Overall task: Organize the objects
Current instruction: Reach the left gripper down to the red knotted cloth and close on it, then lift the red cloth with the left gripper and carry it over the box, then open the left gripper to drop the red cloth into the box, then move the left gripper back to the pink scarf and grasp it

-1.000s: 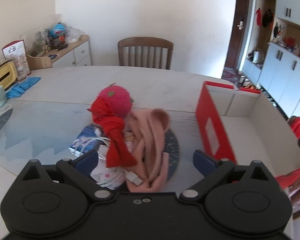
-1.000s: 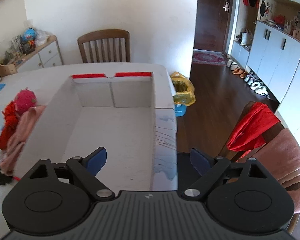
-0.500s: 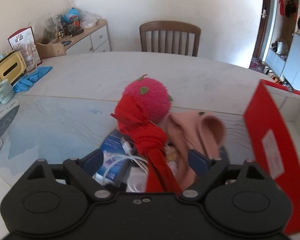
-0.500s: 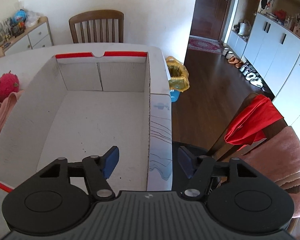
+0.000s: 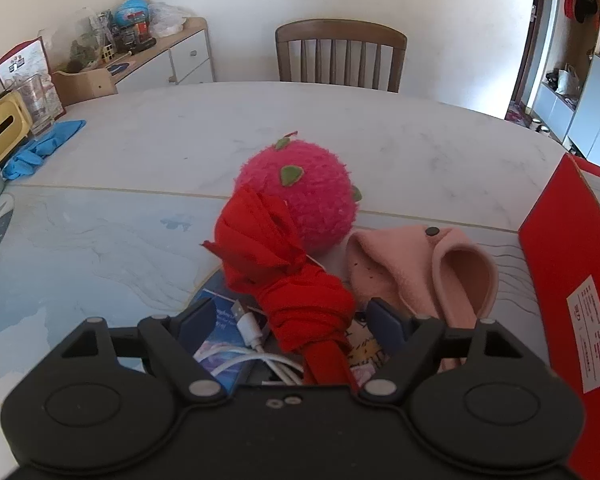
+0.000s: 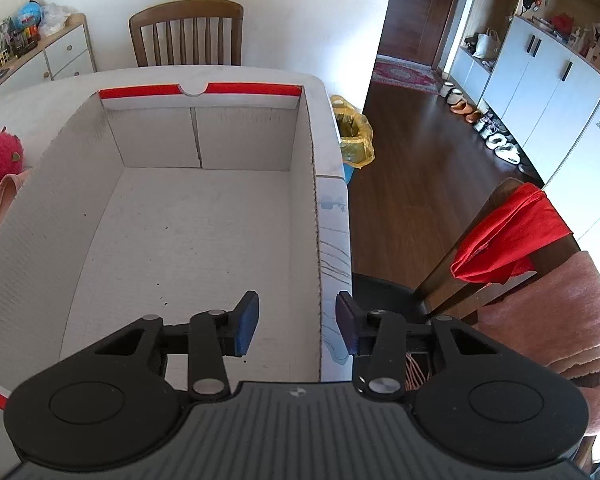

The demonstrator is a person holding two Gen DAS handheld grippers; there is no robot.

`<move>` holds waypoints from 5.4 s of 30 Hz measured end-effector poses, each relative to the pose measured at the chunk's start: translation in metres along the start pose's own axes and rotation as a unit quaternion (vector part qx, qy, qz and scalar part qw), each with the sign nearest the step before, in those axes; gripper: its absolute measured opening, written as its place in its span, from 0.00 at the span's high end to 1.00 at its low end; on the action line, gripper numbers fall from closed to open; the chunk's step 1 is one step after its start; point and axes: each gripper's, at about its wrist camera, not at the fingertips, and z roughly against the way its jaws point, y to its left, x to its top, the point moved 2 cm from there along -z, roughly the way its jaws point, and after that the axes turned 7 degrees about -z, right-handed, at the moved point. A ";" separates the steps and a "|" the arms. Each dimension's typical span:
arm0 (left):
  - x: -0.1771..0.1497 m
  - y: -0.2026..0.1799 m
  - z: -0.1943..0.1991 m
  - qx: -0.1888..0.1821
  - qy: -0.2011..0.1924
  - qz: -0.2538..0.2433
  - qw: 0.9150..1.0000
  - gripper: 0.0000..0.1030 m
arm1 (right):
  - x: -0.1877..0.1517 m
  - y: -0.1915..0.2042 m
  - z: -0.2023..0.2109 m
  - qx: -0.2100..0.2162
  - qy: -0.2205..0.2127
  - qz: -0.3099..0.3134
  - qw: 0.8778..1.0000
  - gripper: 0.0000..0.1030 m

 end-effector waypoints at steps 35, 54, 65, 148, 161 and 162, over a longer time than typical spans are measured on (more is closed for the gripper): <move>0.005 -0.014 0.079 -0.066 -0.063 0.004 0.996 0.66 | -0.003 -0.012 0.000 0.004 0.000 -0.011 1.000 0.95; 0.063 -0.184 0.118 -0.250 -0.074 -0.112 0.959 0.66 | -0.003 -0.008 0.002 0.020 0.001 -0.005 1.000 0.95; 0.056 -0.255 0.063 -0.265 -0.012 -0.172 0.949 0.66 | -0.002 -0.010 0.003 0.034 0.004 0.001 0.999 0.95; -0.005 -0.036 0.083 -0.143 -0.039 -0.044 0.988 0.16 | -0.001 0.004 0.009 0.009 0.027 0.008 1.000 0.95; -0.006 -0.041 0.017 -0.130 -0.014 -0.088 0.988 0.07 | 0.000 0.007 0.008 -0.018 0.032 -0.007 0.999 0.95; -0.006 -0.043 0.012 -0.129 -0.012 -0.090 0.987 0.07 | 0.001 0.007 0.008 -0.019 0.033 -0.009 0.999 0.95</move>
